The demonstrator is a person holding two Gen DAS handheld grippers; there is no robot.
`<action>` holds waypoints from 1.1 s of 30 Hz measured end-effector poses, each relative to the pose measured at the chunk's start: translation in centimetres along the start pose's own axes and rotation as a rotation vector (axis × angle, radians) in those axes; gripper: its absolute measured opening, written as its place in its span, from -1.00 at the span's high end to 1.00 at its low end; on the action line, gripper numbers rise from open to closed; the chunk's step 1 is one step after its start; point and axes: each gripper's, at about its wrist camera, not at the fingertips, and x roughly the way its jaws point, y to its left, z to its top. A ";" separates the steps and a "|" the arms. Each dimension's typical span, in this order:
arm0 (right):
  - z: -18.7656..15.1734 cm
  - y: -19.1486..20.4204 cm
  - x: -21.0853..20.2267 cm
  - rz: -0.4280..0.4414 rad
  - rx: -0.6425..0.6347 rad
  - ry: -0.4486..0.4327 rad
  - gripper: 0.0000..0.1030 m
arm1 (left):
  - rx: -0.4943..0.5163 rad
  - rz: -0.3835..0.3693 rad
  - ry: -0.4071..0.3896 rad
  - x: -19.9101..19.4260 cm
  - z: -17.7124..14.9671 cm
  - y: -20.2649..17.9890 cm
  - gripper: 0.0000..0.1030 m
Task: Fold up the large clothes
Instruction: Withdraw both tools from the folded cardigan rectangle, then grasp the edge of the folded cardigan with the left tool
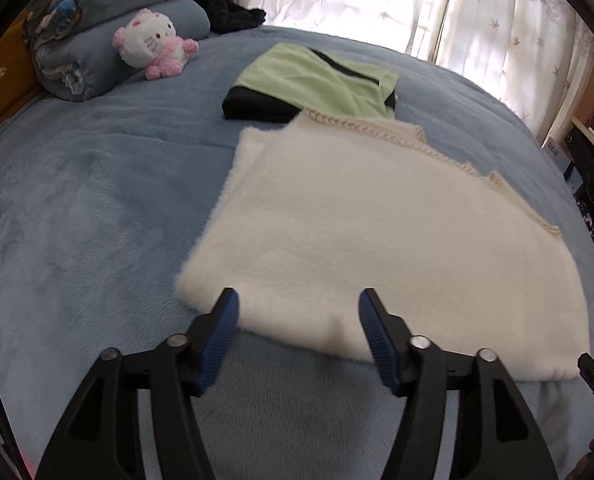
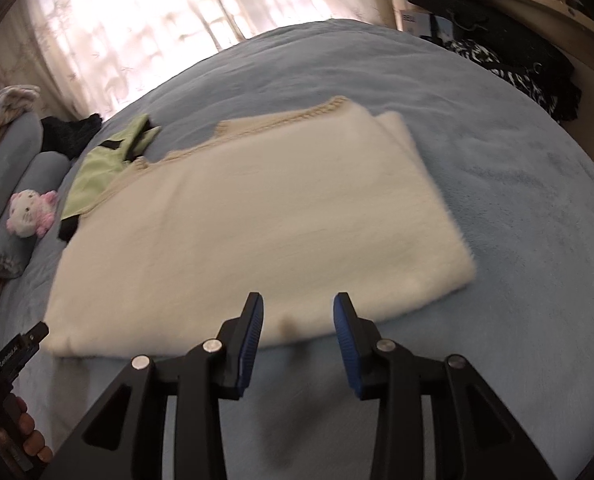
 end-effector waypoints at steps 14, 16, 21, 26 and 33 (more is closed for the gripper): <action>-4.1 5.9 -4.4 0.085 -0.116 -0.027 0.28 | -0.020 -0.140 0.033 -5.5 -3.0 1.2 -0.37; -4.6 6.6 -4.4 0.083 -0.136 -0.035 0.28 | -0.033 -0.174 0.054 -5.2 -3.5 1.5 -0.37; -5.1 7.9 -3.8 0.079 -0.167 -0.050 0.28 | -0.092 -0.271 0.109 -3.4 -4.4 2.1 -0.38; -4.7 8.4 -2.4 0.078 -0.172 -0.055 0.28 | -0.144 -0.330 0.163 -0.2 -4.5 2.4 -0.38; -3.4 9.1 0.4 0.077 -0.178 -0.054 0.28 | -0.208 -0.381 0.170 5.3 -2.7 2.3 -0.38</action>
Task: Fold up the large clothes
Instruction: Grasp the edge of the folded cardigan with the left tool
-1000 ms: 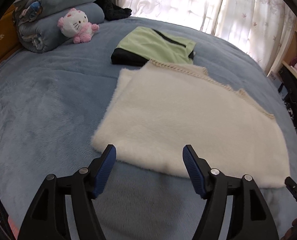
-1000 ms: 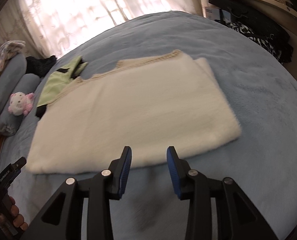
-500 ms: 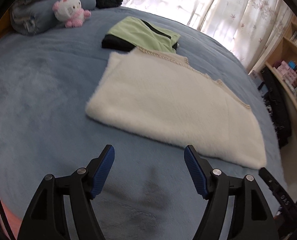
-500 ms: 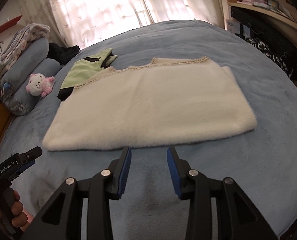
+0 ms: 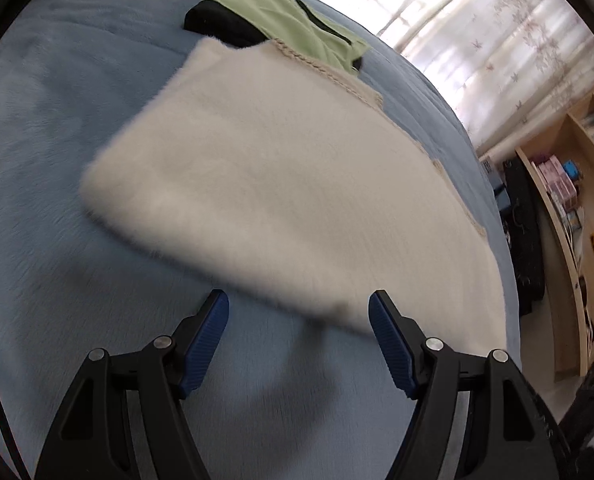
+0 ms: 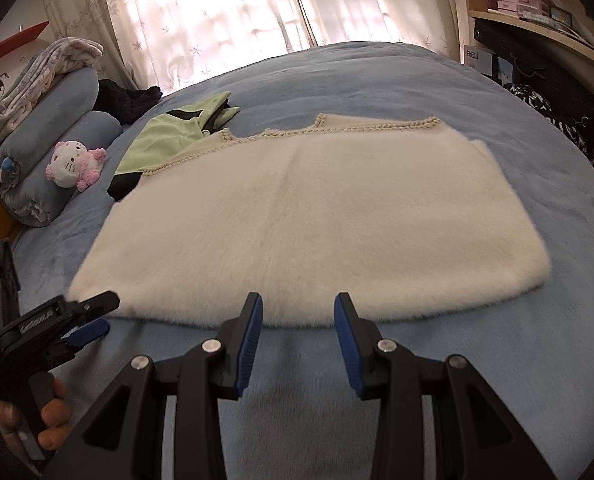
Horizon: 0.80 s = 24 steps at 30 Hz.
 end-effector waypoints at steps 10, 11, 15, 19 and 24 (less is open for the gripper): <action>3.7 1.4 5.1 0.009 -0.039 -0.021 0.28 | -0.084 -0.020 -0.133 5.3 6.2 1.0 -0.37; 4.1 1.6 5.5 0.008 -0.045 -0.023 0.28 | -0.097 -0.015 -0.159 5.5 6.7 1.0 -0.35; 5.4 2.9 7.4 0.009 -0.081 -0.031 0.29 | -0.078 0.052 -0.264 5.0 6.5 0.3 0.13; 5.4 4.6 9.2 0.002 -0.154 -0.018 0.29 | 0.014 0.081 -0.363 3.2 6.2 -1.2 0.51; 4.2 5.3 10.9 -0.024 -0.220 -0.019 0.09 | 0.207 0.143 -0.496 0.1 4.9 -6.3 0.55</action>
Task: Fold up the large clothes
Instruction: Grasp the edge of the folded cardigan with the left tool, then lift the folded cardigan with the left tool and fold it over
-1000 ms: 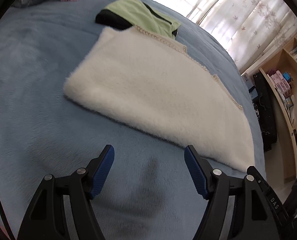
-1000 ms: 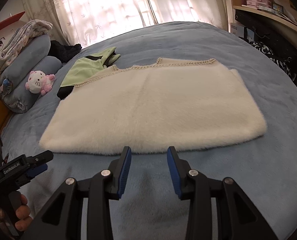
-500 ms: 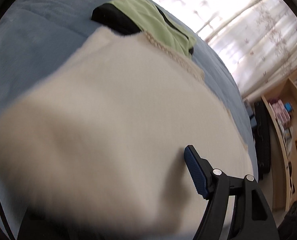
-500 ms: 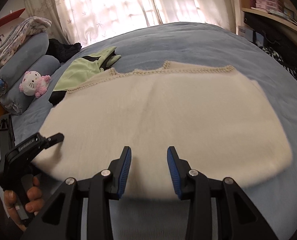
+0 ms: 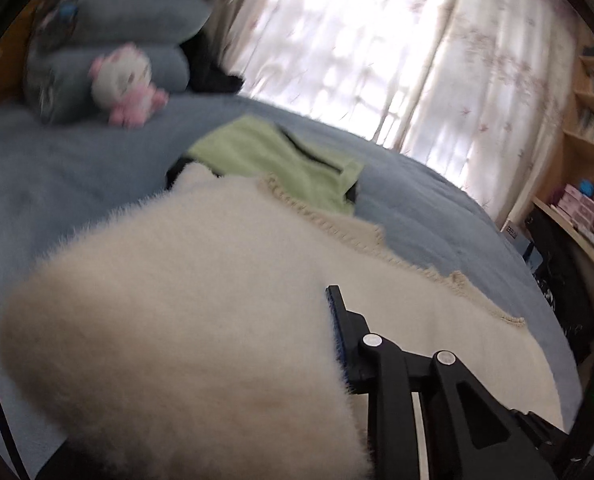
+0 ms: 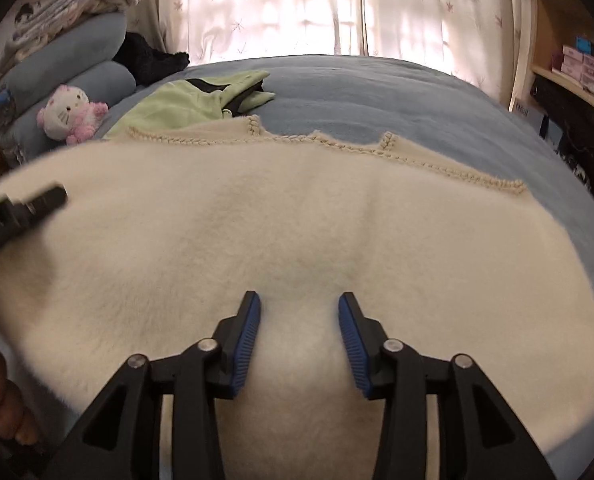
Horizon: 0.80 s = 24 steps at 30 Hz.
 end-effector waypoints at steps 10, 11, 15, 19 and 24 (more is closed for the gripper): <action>-0.1 -1.1 -0.2 0.071 0.023 0.023 0.05 | 0.271 -0.117 -0.099 -5.0 2.5 -10.2 0.56; -0.1 -1.6 -0.4 0.096 0.042 0.034 0.05 | 0.292 -0.122 -0.100 -5.4 2.5 -11.2 0.56; -0.5 -5.6 -2.8 0.247 0.184 0.081 0.06 | 0.353 -0.173 -0.087 -6.0 2.3 -15.2 0.56; -2.3 -12.8 -7.1 0.172 0.332 0.042 0.06 | 0.405 -0.242 -0.061 -5.4 0.9 -20.4 0.56; -5.1 -21.4 -12.1 -0.040 0.459 -0.028 0.06 | 0.482 -0.332 0.007 -3.8 -3.1 -26.9 0.56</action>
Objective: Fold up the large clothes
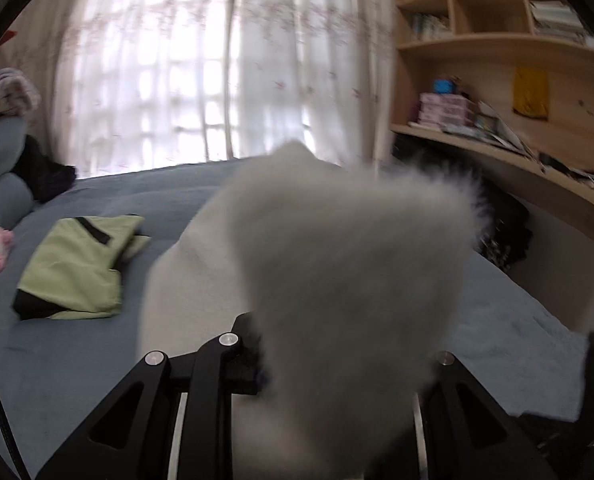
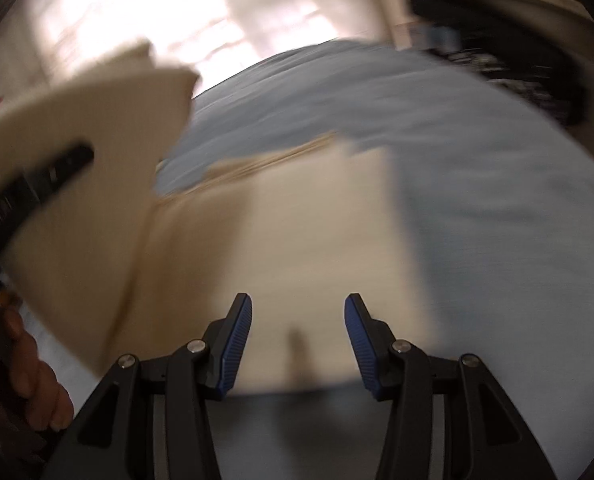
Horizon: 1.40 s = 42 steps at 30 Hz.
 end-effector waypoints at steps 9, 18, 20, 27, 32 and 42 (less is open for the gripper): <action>-1.2 -8.5 -2.2 -0.105 0.144 0.001 0.05 | 0.272 0.001 0.170 6.6 -7.8 -10.6 0.56; -1.4 -9.5 -2.0 -0.065 0.172 0.019 0.05 | 0.279 -0.067 0.244 5.8 -6.8 -10.3 -0.05; -1.5 -9.7 -2.3 -0.062 0.170 0.017 0.05 | 0.284 -0.103 0.241 4.7 -6.6 -10.6 -0.23; -0.7 -8.7 -4.7 -0.048 0.142 -0.001 0.01 | 0.242 -0.179 0.199 -2.6 -4.1 -8.4 -0.54; 1.1 -6.1 -6.8 0.038 0.107 -0.036 -0.13 | 0.100 -0.130 0.230 -5.4 -2.1 -2.1 -0.55; 7.4 -1.1 -0.7 0.198 0.037 0.170 -0.22 | -0.205 -0.087 0.458 -0.2 -3.3 11.7 -0.39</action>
